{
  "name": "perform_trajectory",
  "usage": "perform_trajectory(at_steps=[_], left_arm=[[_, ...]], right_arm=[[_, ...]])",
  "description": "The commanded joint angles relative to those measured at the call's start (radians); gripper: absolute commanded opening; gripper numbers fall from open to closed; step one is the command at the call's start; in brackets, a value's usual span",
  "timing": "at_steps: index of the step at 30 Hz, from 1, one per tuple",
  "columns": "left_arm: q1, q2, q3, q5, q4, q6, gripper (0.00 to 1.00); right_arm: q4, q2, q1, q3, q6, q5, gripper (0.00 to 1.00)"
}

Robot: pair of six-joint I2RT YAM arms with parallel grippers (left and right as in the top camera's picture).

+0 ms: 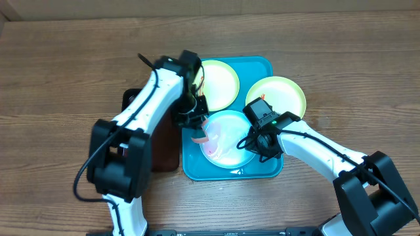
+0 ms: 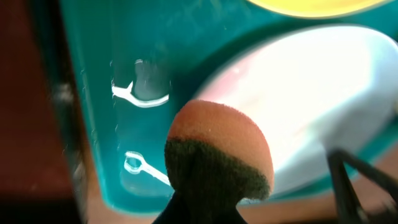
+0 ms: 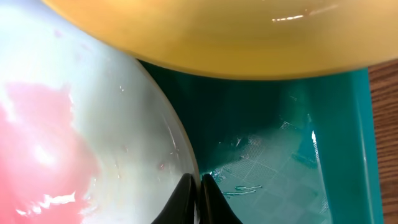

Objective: Clean dirty plates on tray and stack at the side
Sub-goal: 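Return the sponge to the black tray and release it with the left gripper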

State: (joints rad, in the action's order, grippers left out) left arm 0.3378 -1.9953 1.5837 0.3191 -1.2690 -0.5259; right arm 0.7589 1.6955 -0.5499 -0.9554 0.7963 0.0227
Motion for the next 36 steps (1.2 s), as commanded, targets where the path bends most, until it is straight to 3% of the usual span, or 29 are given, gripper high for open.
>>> perform_trajectory(at_steps=[1,5,9,17,20,21,23,25,36], left_arm=[[-0.050,0.126,0.038,0.002,-0.052,0.089,0.04],[-0.131,0.206,0.035,-0.274,-0.134,0.069,0.04],[-0.190,0.227,-0.018,-0.414,-0.133,0.047,0.04],[-0.220,0.208,-0.365,-0.428,0.242,0.059,0.04],[-0.220,0.202,-0.414,-0.423,0.303,0.059,0.04],[-0.220,0.202,-0.416,-0.423,0.309,0.059,0.09],[-0.220,0.202,-0.408,-0.421,0.304,0.059,0.38],[-0.222,0.204,-0.385,-0.399,0.269,0.059,0.60],[-0.333,0.298,-0.073,-0.210,0.018,0.105,0.64]], right_arm=[[0.013,0.035,0.010,0.024,-0.072,0.050,0.04],[0.008,0.035,0.010,0.024,-0.146,0.026,0.04],[0.005,0.035,0.010,0.024,-0.155,0.024,0.04],[-0.065,0.035,0.010,0.024,-0.291,-0.099,0.04],[-0.082,0.035,0.010,0.024,-0.307,-0.111,0.04],[-0.085,0.035,0.010,0.024,-0.307,-0.111,0.04],[-0.093,0.035,0.010,0.024,-0.306,-0.111,0.04],[-0.084,0.034,0.010,0.017,-0.302,-0.111,0.04],[0.246,-0.024,-0.031,-0.275,-0.310,0.084,0.04]])
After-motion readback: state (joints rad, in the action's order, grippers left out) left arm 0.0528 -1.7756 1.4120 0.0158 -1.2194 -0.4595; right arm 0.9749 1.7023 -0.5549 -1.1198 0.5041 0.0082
